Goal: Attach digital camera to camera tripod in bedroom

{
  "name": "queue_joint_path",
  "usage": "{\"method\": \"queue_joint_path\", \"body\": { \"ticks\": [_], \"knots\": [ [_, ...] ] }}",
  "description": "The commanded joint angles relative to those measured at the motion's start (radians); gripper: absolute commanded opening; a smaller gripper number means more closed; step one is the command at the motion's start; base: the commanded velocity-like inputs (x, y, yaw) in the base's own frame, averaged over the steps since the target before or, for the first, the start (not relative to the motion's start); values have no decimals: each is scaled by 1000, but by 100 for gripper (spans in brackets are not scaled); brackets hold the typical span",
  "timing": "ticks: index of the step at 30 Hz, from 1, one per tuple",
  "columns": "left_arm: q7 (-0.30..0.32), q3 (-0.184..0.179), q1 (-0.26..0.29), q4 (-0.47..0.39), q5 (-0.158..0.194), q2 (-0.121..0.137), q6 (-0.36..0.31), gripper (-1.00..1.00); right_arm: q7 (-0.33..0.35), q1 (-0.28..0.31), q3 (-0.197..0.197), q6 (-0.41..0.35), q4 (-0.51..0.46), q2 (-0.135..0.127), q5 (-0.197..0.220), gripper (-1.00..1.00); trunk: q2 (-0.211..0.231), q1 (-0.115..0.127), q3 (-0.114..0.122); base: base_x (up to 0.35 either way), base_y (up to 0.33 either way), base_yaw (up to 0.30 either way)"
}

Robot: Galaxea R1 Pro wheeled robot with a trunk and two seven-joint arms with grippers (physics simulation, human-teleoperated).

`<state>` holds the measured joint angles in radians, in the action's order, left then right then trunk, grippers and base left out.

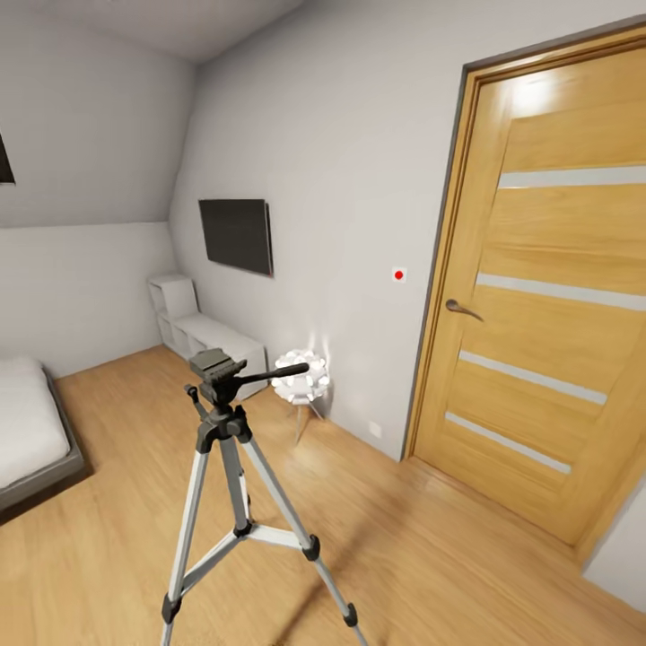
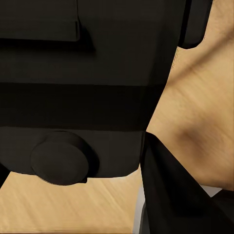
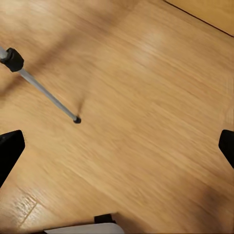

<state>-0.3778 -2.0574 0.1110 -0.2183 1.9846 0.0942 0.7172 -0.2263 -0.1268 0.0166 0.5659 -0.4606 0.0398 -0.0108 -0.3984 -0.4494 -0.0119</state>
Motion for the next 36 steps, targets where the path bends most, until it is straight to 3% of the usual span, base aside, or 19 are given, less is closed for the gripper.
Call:
{"method": "queue_joint_path", "body": {
  "ticks": [1,36],
  "knots": [
    [-10,-9,2,-4,-1,1,2,-100,-5,-1,2,0,-2,0,-1,100,-2,-1,-1,0,-21,284],
    [-10,-8,2,-4,-1,1,2,-100,-5,-1,2,0,-1,0,-1,100,-2,-1,-1,0,-18,284]
  ]
}}
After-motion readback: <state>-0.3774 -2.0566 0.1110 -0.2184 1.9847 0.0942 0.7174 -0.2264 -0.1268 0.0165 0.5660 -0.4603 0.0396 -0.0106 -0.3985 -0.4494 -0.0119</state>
